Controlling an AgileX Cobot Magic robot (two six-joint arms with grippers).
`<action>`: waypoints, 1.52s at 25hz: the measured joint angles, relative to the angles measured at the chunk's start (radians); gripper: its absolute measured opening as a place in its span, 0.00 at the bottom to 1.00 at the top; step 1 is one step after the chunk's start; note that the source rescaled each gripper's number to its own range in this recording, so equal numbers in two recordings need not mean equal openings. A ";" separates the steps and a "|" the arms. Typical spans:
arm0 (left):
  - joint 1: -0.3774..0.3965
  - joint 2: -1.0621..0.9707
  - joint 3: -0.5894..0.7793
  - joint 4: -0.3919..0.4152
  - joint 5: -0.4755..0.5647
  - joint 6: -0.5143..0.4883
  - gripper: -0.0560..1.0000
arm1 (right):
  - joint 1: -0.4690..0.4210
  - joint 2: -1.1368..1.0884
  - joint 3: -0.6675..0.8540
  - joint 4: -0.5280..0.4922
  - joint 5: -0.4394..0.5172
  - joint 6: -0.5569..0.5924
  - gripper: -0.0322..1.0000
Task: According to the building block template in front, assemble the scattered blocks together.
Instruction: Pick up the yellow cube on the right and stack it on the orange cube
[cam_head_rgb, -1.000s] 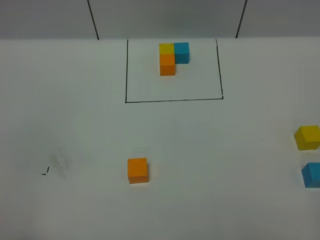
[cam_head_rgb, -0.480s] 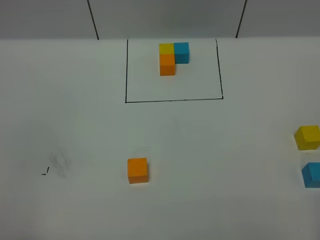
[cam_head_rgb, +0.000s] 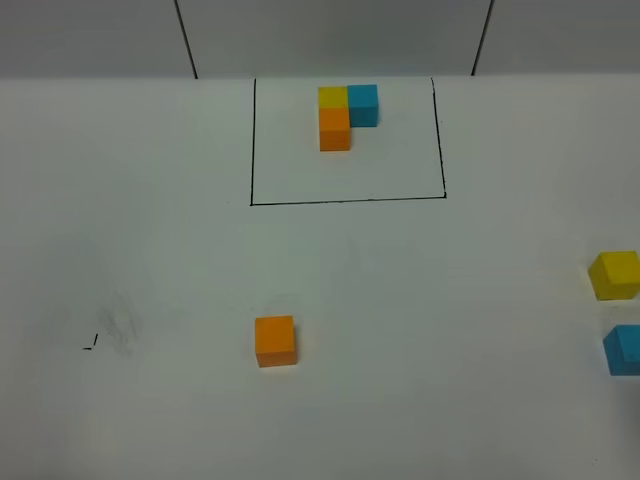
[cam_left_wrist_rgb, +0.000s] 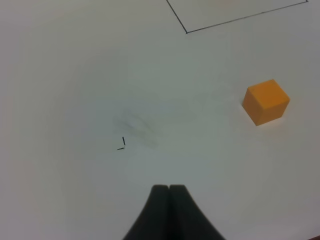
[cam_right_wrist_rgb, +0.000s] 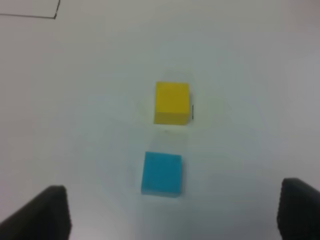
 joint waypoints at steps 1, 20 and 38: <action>0.000 0.000 0.000 0.000 0.000 0.000 0.05 | 0.000 0.040 0.000 0.010 -0.017 -0.010 0.96; 0.000 0.000 0.000 0.000 0.000 0.000 0.05 | 0.109 0.603 -0.003 0.058 -0.426 -0.088 0.96; 0.000 0.000 0.000 0.000 0.000 0.000 0.05 | 0.118 0.965 -0.005 0.017 -0.735 -0.049 0.96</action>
